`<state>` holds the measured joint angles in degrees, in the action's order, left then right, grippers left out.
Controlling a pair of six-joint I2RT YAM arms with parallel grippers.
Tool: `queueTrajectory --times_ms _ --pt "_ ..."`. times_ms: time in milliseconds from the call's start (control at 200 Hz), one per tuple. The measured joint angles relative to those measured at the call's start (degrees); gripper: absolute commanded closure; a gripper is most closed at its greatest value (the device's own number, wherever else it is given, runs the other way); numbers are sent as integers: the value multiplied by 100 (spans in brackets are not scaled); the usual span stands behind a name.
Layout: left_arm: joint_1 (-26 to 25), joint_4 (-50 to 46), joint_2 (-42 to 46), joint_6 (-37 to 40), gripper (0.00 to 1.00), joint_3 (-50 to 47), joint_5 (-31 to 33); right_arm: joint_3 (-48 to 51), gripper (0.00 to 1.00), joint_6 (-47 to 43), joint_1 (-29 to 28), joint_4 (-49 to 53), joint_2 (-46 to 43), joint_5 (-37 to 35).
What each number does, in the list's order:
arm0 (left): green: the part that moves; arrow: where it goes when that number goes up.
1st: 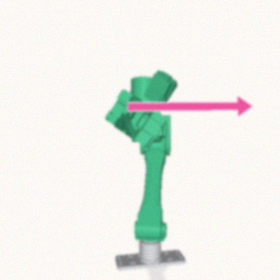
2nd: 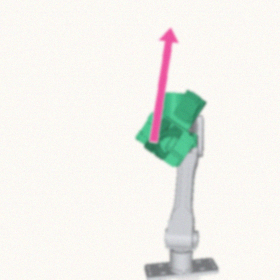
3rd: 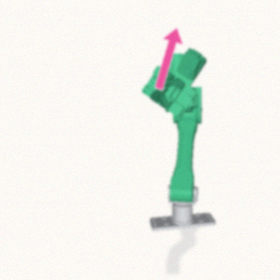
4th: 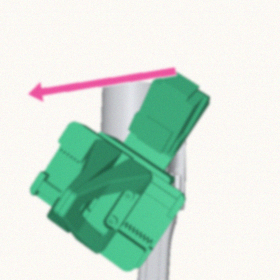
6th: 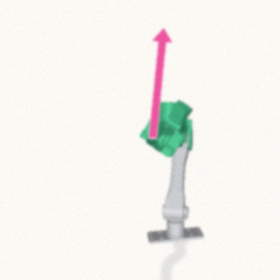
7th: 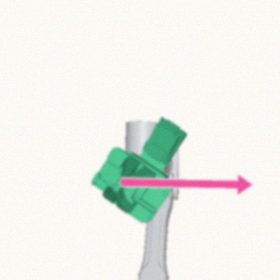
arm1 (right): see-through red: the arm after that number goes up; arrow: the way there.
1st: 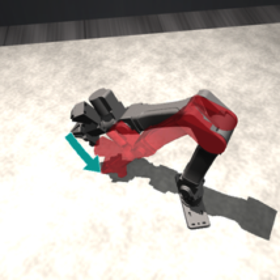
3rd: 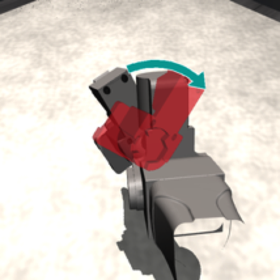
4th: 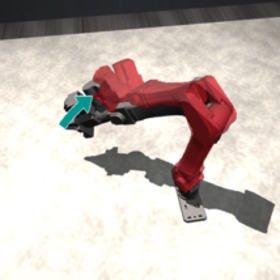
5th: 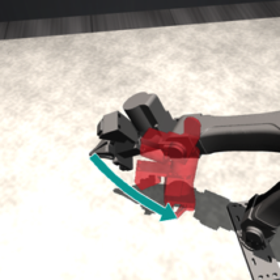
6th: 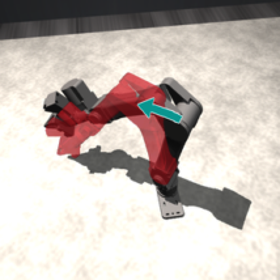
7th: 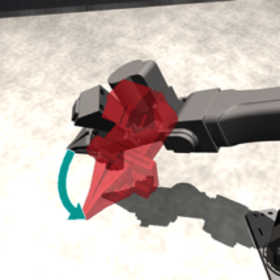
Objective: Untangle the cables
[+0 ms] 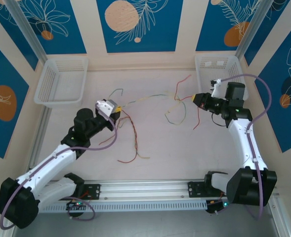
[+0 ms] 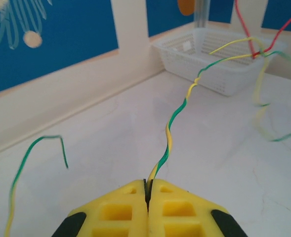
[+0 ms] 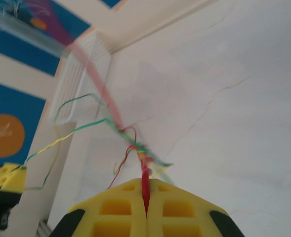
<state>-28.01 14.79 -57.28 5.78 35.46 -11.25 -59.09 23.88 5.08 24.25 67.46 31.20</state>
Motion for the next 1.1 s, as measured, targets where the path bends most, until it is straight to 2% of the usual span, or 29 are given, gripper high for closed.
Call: queueTrajectory --times_ms 170,195,235,290,380,415,440,455,620,795,975,1100 --pt "-221 -223 -662 57 100 452 -424 -391 100 -284 -1137 330 319 -15" --pt "-264 -240 -730 68 94 522 -485 -439 100 -299 -1250 354 358 -24" --pt "-321 -243 -811 87 77 610 -544 -507 100 -313 -1379 391 407 -79" --pt "-354 -245 -844 61 67 682 -599 -570 100 -313 -1462 459 446 -197" --pt "-382 -247 -822 111 42 710 -634 -616 100 -284 -1475 564 448 -457" --pt "-391 -278 -798 101 38 713 -632 -627 100 -258 -1460 603 446 -557" --pt "-391 -310 -767 129 24 713 -632 -638 100 -238 -1449 654 444 -625" --pt "-393 -334 -752 85 21 710 -629 -645 100 -219 -1445 675 442 -662" --pt "-402 -544 -428 160 19 708 -448 -669 100 -85 -1355 883 337 -1071" --pt "-466 -780 -229 232 31 789 -341 -669 100 133 -1316 850 157 -1130" --pt "-1117 -1329 -302 391 41 1421 -391 -669 100 501 -1316 608 85 -839" --pt "-1451 -1355 -544 422 39 1860 -586 -669 100 861 -1370 339 35 -553"
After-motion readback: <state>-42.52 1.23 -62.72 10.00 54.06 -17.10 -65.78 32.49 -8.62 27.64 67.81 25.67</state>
